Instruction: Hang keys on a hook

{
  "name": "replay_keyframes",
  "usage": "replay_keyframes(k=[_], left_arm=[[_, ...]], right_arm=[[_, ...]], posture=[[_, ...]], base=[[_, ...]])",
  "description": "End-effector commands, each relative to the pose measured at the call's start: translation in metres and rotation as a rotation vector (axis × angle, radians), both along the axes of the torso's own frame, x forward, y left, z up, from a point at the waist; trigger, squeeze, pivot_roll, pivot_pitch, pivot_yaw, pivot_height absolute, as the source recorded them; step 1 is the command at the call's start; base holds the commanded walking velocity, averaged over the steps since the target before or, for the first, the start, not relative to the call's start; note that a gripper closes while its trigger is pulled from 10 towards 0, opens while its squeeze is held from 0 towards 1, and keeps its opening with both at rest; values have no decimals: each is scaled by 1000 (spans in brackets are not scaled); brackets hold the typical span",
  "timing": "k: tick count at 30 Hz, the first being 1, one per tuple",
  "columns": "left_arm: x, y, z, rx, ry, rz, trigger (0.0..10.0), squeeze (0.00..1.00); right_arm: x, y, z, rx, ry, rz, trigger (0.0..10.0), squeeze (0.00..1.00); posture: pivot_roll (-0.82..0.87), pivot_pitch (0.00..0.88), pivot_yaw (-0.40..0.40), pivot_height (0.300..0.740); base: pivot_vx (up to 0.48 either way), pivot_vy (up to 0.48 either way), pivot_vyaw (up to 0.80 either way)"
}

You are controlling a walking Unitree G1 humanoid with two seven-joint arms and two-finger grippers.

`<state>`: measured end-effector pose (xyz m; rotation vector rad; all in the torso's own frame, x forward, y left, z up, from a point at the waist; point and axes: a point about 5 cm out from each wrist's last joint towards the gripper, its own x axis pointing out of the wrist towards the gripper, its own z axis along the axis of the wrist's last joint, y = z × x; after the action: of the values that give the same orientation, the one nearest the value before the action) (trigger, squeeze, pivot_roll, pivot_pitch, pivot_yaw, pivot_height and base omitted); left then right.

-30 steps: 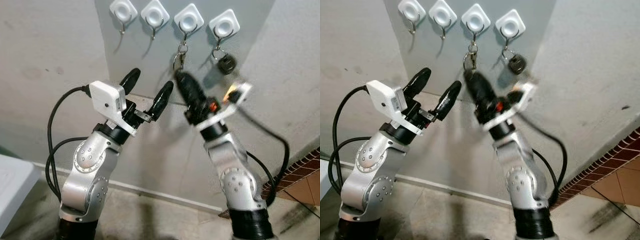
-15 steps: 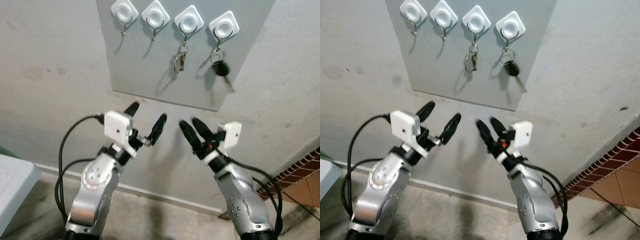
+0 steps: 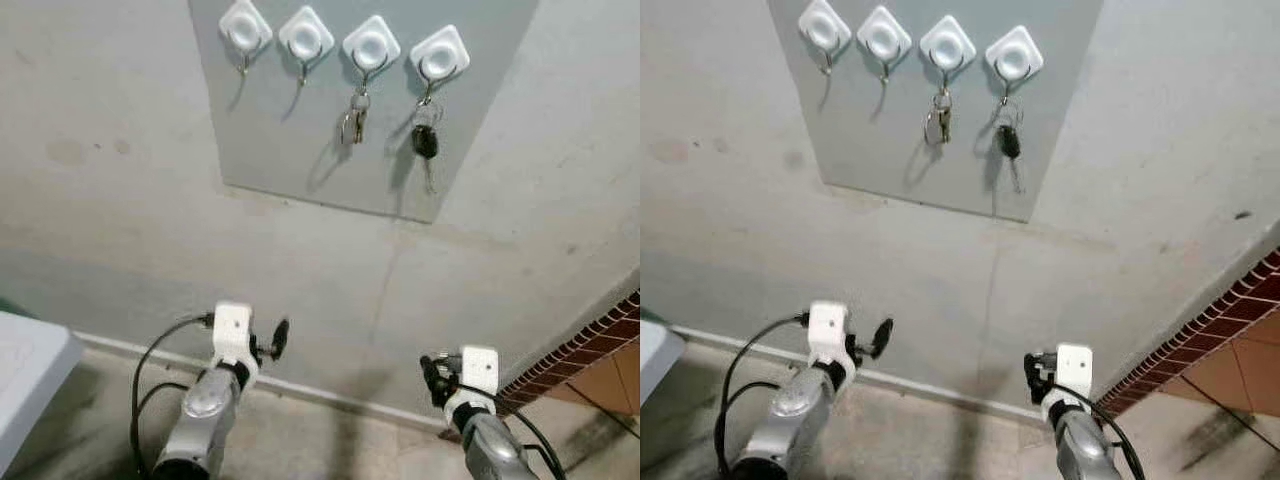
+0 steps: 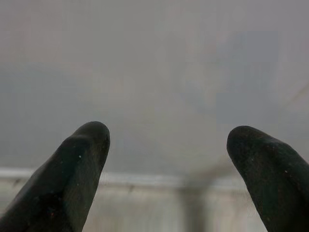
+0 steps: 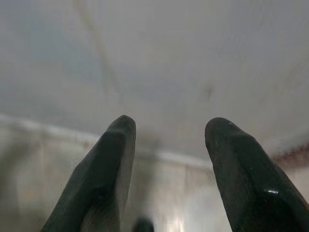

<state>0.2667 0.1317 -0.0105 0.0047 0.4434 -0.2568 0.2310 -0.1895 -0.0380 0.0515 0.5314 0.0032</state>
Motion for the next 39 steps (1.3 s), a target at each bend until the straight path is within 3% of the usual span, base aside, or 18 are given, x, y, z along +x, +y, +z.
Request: replay_keyframes(k=[1,2,4,6,12,16,27,39], left_arm=[[-7,-2,-10,37,43,-48,10000,0],[-16,-2,-23,68,111,-75,10000,0],[-25,-3,-31,113,155,-115,10000,0],[-33,0,-39,108,197,-115,10000,0],[-49,15,-53,8,323,35,10000,0],[-59,24,-60,22,372,80,10000,0],[-69,32,-65,20,408,122,10000,0],[-77,30,-70,42,437,102,10000,0]], right_arm=[[-14,-4,-12,-36,65,1,10000,0],[-27,-6,-23,-67,134,4,10000,0],[-39,-8,-31,-73,189,-2,10000,0],[-51,-9,-38,-59,250,-19,10000,0],[-87,-10,-57,-29,399,-43,10000,0],[-102,-10,-62,-10,449,-83,10000,0],[-110,-7,-66,-2,488,-81,10000,0],[-106,0,-66,-13,479,-15,10000,0]], posture=[[143,68,-16,740],[138,65,-13,740],[134,61,-6,740],[133,59,-4,740],[130,45,12,740],[124,37,22,740],[106,20,27,740],[107,2,18,740]], base=[[0,0,0],[0,0,0],[0,0,0],[0,0,0],[0,0,0],[0,0,0],[0,0,168],[0,0,781]])
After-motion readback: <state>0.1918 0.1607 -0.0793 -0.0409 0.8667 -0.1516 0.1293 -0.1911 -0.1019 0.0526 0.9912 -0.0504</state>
